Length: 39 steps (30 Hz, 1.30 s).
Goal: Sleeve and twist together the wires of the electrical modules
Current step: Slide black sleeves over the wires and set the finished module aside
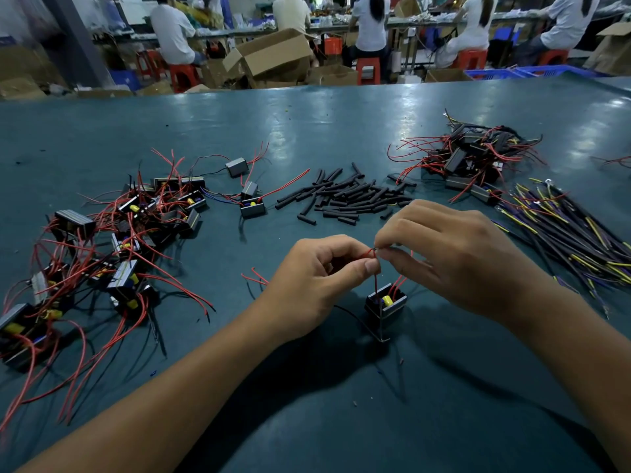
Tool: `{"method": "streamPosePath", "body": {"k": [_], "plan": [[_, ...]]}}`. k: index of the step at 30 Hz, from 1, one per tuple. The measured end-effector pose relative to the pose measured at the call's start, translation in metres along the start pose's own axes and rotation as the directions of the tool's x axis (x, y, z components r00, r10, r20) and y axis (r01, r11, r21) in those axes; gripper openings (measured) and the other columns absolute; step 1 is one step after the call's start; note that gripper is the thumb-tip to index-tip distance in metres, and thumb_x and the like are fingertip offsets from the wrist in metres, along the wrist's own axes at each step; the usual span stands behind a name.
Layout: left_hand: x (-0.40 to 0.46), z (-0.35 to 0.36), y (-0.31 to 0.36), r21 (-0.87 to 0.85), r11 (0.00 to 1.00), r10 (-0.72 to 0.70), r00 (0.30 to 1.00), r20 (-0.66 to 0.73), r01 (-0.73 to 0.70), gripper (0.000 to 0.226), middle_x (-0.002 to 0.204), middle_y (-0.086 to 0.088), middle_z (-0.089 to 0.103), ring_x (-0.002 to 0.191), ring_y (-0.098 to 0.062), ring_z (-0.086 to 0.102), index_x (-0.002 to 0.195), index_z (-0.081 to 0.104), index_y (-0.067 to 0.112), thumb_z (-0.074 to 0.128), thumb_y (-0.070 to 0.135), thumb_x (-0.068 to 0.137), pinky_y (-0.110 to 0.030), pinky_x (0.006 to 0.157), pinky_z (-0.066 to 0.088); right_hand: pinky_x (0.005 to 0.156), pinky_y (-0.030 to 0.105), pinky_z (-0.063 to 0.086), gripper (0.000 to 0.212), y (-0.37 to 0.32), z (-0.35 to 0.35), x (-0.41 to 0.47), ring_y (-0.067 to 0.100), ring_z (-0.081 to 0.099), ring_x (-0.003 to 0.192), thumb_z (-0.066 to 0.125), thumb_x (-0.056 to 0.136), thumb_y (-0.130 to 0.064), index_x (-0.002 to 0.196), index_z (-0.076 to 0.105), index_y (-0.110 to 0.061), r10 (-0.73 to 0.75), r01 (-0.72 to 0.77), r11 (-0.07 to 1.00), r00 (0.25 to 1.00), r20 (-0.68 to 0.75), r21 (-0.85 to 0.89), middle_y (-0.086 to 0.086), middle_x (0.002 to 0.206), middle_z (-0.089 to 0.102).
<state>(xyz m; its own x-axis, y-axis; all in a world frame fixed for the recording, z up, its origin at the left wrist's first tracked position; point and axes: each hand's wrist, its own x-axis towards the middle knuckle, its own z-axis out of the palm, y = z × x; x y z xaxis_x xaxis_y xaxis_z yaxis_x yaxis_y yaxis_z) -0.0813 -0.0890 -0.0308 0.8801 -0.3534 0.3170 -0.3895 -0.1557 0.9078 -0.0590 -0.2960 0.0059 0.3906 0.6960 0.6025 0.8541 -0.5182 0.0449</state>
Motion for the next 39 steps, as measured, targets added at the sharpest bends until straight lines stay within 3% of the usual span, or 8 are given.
{"method": "streamPosePath", "body": {"k": [8, 14, 17, 19, 23, 26, 30, 39], "plan": [[0.001, -0.002, -0.005, 0.160, 0.985, 0.057, 0.998, 0.021, -0.060, 0.007, 0.073, 0.020, 0.057, 0.064, 0.002, 0.048, 0.090, 0.071, 0.020, 0.066, 0.020, 0.094, -0.009, 0.064, 0.036, 0.059, 0.027, 0.043, 0.023, -0.006, -0.001, 0.001, 0.006, 0.037, 0.069, 0.046, 0.098, -0.024, 0.090, 0.059, -0.007, 0.128, -0.133, 0.989, 0.989, 0.074, 0.067, -0.007, 0.082, 0.049], [-0.001, 0.002, -0.001, 0.156, 0.987, 0.029, 0.999, 0.045, -0.036, 0.012, 0.093, -0.002, 0.069, 0.084, -0.034, 0.062, 0.103, 0.066, 0.022, 0.062, 0.030, 0.096, -0.052, 0.075, 0.050, 0.057, 0.008, 0.033, 0.012, -0.008, 0.000, 0.000, -0.001, 0.049, 0.059, 0.059, 0.098, -0.016, 0.087, 0.056, -0.019, 0.326, -0.373, 0.861, 0.926, 0.189, 0.345, -0.020, 0.066, 0.048], [-0.001, 0.001, -0.001, 0.076, 0.996, 0.041, 0.999, 0.019, -0.042, 0.010, 0.082, 0.001, 0.070, 0.078, -0.019, 0.067, 0.102, 0.068, 0.013, 0.064, 0.021, 0.097, -0.044, 0.077, 0.054, 0.055, 0.010, 0.034, 0.016, -0.010, 0.000, 0.002, 0.001, 0.050, 0.056, 0.060, 0.097, -0.014, 0.082, 0.057, -0.020, 0.384, -0.445, 0.813, 0.895, 0.228, 0.375, -0.016, 0.062, 0.052], [-0.001, 0.001, -0.004, 0.124, 0.990, 0.076, 0.997, -0.010, -0.074, 0.005, 0.076, 0.006, 0.068, 0.073, -0.010, 0.063, 0.096, 0.069, 0.014, 0.065, 0.016, 0.096, -0.034, 0.071, 0.054, 0.052, 0.012, 0.035, 0.020, -0.010, 0.001, 0.003, 0.003, 0.049, 0.051, 0.058, 0.097, -0.011, 0.077, 0.059, -0.017, 0.470, -0.572, 0.656, 0.820, 0.327, 0.492, -0.009, 0.059, 0.056], [-0.001, 0.003, -0.005, 0.163, 0.982, 0.104, 0.994, -0.028, -0.098, 0.007, 0.073, 0.011, 0.065, 0.069, -0.008, 0.061, 0.095, 0.071, 0.022, 0.064, 0.021, 0.097, -0.024, 0.069, 0.052, 0.041, 0.020, 0.036, 0.031, -0.014, 0.001, 0.008, 0.010, 0.047, 0.047, 0.054, 0.095, -0.006, 0.066, 0.062, -0.012, 0.543, -0.727, 0.084, 0.607, 0.581, 0.682, 0.001, 0.057, 0.056], [0.000, 0.002, -0.005, 0.164, 0.984, 0.082, 0.995, -0.055, -0.072, 0.011, 0.072, 0.011, 0.064, 0.070, -0.011, 0.060, 0.094, 0.072, 0.022, 0.062, 0.027, 0.097, -0.028, 0.069, 0.053, 0.045, 0.024, 0.045, 0.020, -0.010, -0.001, 0.005, 0.010, 0.057, 0.053, 0.060, 0.094, -0.010, 0.075, 0.064, -0.013, 0.546, -0.651, 0.383, 0.732, 0.408, 0.656, 0.000, 0.064, 0.065], [-0.001, 0.000, -0.005, 0.138, 0.990, 0.044, 0.997, -0.067, -0.034, 0.015, 0.070, 0.013, 0.063, 0.070, -0.004, 0.057, 0.090, 0.074, 0.024, 0.061, 0.029, 0.097, -0.027, 0.067, 0.049, 0.062, 0.033, 0.050, 0.005, -0.001, -0.010, -0.002, 0.014, 0.062, 0.070, 0.061, 0.089, -0.020, 0.092, 0.066, -0.018, 0.268, -0.284, 0.926, 0.958, 0.096, 0.247, -0.009, 0.081, 0.065], [0.000, -0.002, -0.004, 0.133, 0.989, 0.062, 0.998, -0.032, -0.057, 0.016, 0.070, 0.021, 0.061, 0.068, 0.001, 0.053, 0.090, 0.073, 0.022, 0.060, 0.024, 0.099, -0.015, 0.068, 0.041, 0.051, 0.044, 0.050, 0.014, -0.006, -0.007, 0.003, 0.028, 0.063, 0.072, 0.062, 0.094, -0.012, 0.085, 0.072, -0.010, 0.009, -0.008, 1.000, 0.999, 0.043, -0.026, 0.003, 0.078, 0.065]]}}
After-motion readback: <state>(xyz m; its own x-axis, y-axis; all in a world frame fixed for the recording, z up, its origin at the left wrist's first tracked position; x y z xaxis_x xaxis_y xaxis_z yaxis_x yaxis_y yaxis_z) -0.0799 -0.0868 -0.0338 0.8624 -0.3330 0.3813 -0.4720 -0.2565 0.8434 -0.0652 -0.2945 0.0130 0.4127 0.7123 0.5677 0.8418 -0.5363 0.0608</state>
